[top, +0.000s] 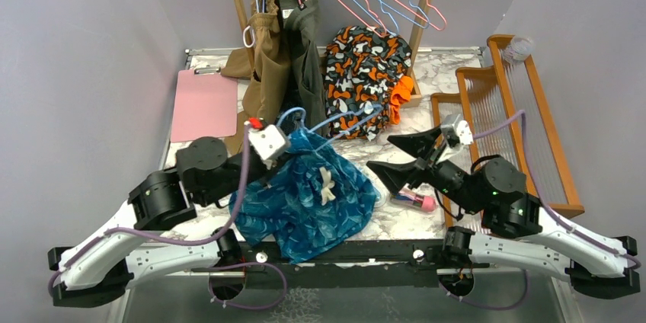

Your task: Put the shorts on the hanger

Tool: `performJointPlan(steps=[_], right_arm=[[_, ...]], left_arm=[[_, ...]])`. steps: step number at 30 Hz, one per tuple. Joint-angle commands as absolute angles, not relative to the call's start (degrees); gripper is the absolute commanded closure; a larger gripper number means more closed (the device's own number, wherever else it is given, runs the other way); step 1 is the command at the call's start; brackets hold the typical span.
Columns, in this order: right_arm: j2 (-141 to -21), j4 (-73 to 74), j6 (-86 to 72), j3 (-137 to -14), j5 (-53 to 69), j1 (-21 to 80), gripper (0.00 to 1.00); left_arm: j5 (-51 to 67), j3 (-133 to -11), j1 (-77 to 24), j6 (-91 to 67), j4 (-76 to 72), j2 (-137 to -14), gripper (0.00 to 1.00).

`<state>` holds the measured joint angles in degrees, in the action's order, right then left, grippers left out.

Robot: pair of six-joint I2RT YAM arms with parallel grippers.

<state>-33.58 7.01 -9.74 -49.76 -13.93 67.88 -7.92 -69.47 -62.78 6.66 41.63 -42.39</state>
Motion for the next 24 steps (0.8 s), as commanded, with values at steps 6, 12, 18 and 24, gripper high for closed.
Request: performJointPlan(steps=[6, 12, 18, 24], right_arm=[[-36.27, 8.32, -22.53, -44.50, -18.38, 68.20, 0.00], [-38.69, 4.65, -23.43, -40.97, -18.26, 68.21, 0.00], [-39.16, 5.62, -22.55, -40.86, -16.08, 68.20, 0.03], [-36.99, 6.78, -20.84, -41.13, -16.01, 68.21, 0.05]], left_arm=[[-12.78, -68.23, -62.67, 1.62, 27.74, -34.95, 1.00], [-10.42, -69.76, -62.71, 0.54, 25.48, -35.63, 1.00], [-14.24, -71.92, -62.72, 0.50, 22.45, -35.58, 1.00], [-15.95, -74.40, -62.72, 1.35, 17.19, -35.95, 1.00]])
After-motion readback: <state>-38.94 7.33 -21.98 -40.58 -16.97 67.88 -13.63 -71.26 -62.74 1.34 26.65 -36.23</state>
